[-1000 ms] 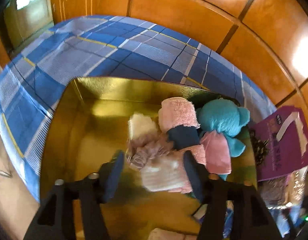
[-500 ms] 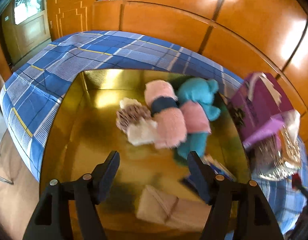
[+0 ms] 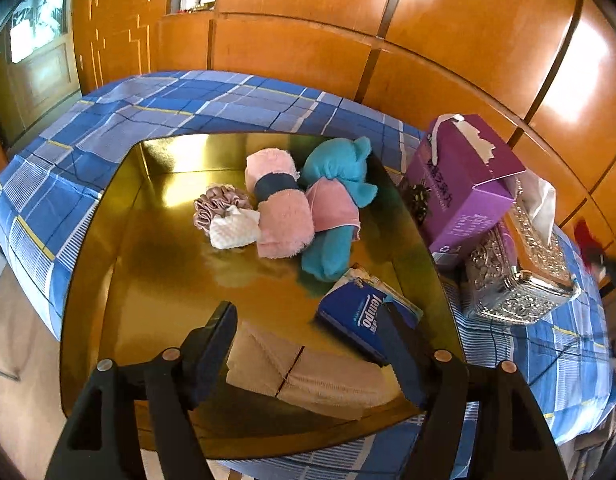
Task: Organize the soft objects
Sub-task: 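Carry the red Santa sock into the gold tray and open the right gripper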
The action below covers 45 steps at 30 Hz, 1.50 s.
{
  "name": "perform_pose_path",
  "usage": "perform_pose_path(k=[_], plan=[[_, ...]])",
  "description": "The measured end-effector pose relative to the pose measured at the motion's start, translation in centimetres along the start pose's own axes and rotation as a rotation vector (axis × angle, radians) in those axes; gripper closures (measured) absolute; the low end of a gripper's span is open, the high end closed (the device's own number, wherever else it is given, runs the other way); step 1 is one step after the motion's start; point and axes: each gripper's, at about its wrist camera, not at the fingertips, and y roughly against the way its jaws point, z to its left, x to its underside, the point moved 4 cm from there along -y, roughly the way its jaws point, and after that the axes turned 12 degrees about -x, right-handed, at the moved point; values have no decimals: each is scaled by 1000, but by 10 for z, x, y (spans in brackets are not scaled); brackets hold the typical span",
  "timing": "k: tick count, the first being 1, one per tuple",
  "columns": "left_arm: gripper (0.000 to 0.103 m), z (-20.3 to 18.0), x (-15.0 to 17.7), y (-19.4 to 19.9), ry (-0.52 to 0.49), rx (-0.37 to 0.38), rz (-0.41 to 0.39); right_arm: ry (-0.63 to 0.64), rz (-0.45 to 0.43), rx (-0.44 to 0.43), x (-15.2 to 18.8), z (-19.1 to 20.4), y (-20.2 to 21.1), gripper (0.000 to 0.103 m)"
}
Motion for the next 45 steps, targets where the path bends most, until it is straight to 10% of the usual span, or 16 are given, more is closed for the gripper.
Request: perform_pose_path(k=[10, 19, 30, 45], plan=[[30, 19, -2, 17, 24, -44, -51, 198, 3, -329, -70, 167, -34, 82], [30, 49, -5, 22, 105, -118, -76, 408, 125, -545, -15, 306, -62, 81], [23, 55, -8, 34, 119, -196, -148, 584, 248, -411, 72, 337, -106, 79], [23, 40, -6, 37, 68, -197, -165, 505, 217, -385, 75, 319, -105, 68]])
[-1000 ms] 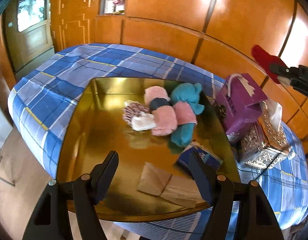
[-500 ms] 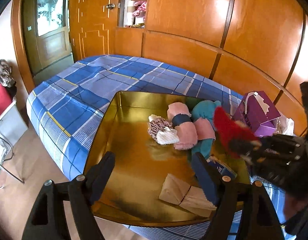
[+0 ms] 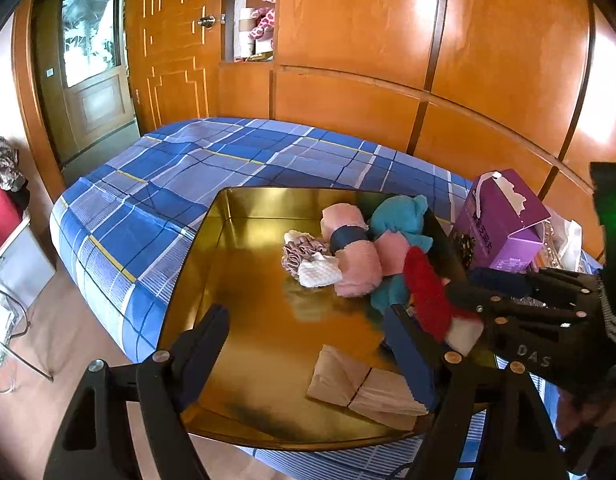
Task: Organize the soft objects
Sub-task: 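Carry the red Santa sock into the gold tray and open the right gripper, then move the right gripper back over the white pad while the left returns to the bedspread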
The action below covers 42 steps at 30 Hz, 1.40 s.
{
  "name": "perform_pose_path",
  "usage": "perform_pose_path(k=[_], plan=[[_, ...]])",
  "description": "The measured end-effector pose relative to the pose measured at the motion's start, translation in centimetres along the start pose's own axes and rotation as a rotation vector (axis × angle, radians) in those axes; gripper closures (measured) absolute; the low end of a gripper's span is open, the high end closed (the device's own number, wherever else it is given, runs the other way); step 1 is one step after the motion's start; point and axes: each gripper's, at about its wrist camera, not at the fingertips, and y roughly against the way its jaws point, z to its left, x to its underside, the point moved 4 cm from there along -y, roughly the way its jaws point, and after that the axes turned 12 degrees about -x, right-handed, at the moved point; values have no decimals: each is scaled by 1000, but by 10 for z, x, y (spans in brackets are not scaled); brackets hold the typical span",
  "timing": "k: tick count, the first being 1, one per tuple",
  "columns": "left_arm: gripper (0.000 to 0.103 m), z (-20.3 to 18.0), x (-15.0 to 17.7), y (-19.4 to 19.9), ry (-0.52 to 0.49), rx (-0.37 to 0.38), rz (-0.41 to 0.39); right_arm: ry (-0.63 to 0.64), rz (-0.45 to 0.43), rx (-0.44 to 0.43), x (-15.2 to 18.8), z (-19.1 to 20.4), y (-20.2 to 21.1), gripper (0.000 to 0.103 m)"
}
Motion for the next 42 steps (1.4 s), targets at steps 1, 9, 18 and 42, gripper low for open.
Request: perform_pose_path(k=[1, 9, 18, 42], plan=[[23, -1, 0, 0, -3, 0, -1, -9, -6, -3, 1, -1, 3, 65], [23, -12, 4, 4, -32, 10, -11, -38, -72, -11, 4, -2, 31, 61], [21, -20, 5, 11, -60, 28, -30, -51, -118, -20, 22, -7, 65, 61], [21, -68, 14, 24, -166, 83, -32, -417, -74, 303, 153, -219, 168, 60]])
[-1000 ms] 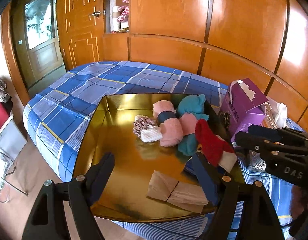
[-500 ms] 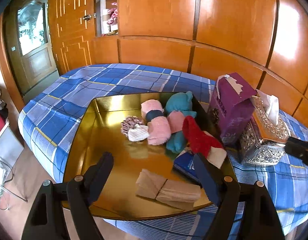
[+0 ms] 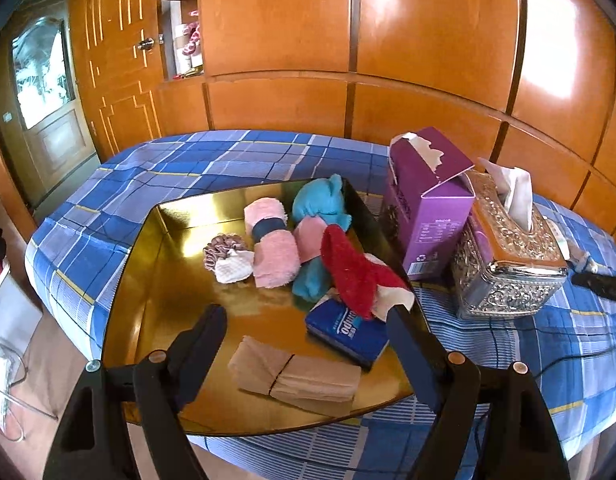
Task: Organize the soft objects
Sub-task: 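Move the right gripper back over the white pad while the left returns to the bedspread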
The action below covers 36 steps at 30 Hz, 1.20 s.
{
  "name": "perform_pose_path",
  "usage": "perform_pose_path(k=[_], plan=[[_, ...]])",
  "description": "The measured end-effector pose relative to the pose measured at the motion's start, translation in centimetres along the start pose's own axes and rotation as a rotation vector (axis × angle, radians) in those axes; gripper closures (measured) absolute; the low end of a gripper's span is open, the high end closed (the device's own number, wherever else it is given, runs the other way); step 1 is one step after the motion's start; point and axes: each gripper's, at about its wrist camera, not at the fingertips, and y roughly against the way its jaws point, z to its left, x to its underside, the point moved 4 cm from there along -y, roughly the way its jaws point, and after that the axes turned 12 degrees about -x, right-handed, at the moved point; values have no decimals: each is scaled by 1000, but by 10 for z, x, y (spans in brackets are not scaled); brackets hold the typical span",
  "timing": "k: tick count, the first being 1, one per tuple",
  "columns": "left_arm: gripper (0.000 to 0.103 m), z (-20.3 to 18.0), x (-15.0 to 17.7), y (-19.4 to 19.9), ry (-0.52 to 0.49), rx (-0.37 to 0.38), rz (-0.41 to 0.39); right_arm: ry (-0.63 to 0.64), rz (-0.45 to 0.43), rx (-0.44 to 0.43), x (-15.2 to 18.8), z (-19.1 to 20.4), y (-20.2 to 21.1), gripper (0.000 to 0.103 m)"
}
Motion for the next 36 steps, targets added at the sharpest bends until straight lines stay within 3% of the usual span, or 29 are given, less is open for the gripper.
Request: perform_pose_path(k=[10, 14, 17, 22, 28, 32, 36], plan=[[21, -5, 1, -5, -8, 3, 21, 143, 105, 21, -40, -1, -53, 60], [21, -7, 2, -6, -9, 9, 24, 208, 124, -19, -38, 15, -53, 79], [21, -8, 1, -5, -10, 19, 18, 226, 114, -11, -30, 18, -42, 82], [21, -13, -2, 2, -21, 43, -1, 82, 57, -18, -11, 5, -7, 82], [21, -28, -11, 14, -58, 84, -39, -198, 28, -117, 39, -31, 31, 82], [21, -52, -24, 32, -115, 147, -90, -299, 29, -80, 76, -56, 39, 81], [21, -90, -37, 59, -213, 244, -159, -362, -3, -47, 93, -73, 49, 80]])
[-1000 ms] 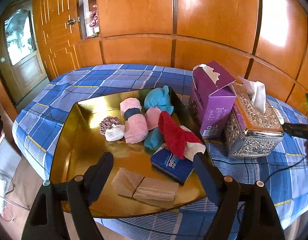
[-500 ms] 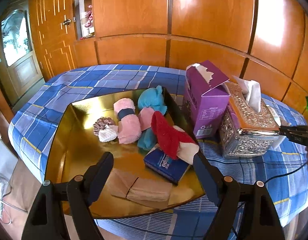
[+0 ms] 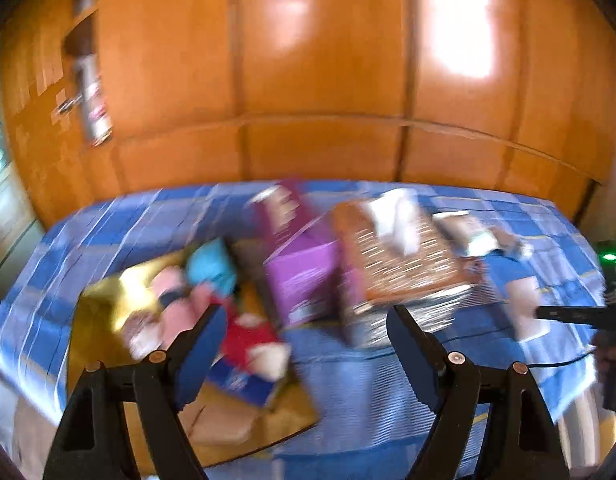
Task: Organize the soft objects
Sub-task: 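Move the right gripper back over the white pad while the left returns to the bedspread, then reach the left gripper to the brown satin scrunchie and grasp it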
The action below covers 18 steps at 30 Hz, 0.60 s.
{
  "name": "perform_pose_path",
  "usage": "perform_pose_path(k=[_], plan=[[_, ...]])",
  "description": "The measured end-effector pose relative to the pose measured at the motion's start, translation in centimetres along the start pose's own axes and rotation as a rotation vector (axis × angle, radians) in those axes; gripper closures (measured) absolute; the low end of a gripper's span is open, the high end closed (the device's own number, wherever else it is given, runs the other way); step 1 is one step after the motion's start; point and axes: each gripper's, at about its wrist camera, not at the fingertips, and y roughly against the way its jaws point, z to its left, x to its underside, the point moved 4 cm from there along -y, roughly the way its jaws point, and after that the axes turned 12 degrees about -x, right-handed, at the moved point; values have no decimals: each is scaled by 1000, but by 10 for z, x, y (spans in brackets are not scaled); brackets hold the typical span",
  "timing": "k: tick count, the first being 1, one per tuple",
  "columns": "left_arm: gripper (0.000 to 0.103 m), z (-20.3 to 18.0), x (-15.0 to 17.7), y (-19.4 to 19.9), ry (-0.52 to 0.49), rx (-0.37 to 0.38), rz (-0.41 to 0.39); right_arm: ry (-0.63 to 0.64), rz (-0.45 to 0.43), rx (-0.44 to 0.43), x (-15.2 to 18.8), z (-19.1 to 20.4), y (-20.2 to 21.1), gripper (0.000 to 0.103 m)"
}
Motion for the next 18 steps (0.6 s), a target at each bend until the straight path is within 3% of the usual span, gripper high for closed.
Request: perform_pose_path(k=[3, 5, 9, 11, 18], plan=[[21, -42, -21, 12, -99, 90, -56, -20, -7, 32, 9, -14, 1, 74], [21, -69, -33, 16, -149, 146, -74, -48, -24, 24, 13, -22, 2, 63], [21, -127, -50, 19, -253, 232, -85, -88, -69, -1, 21, -31, 5, 56], [21, -156, -54, 12, -290, 271, -62, -92, -86, 15, 20, -33, 5, 48], [27, -229, -56, -37, -354, 341, 102, -82, -88, 46, 19, -34, 7, 44]])
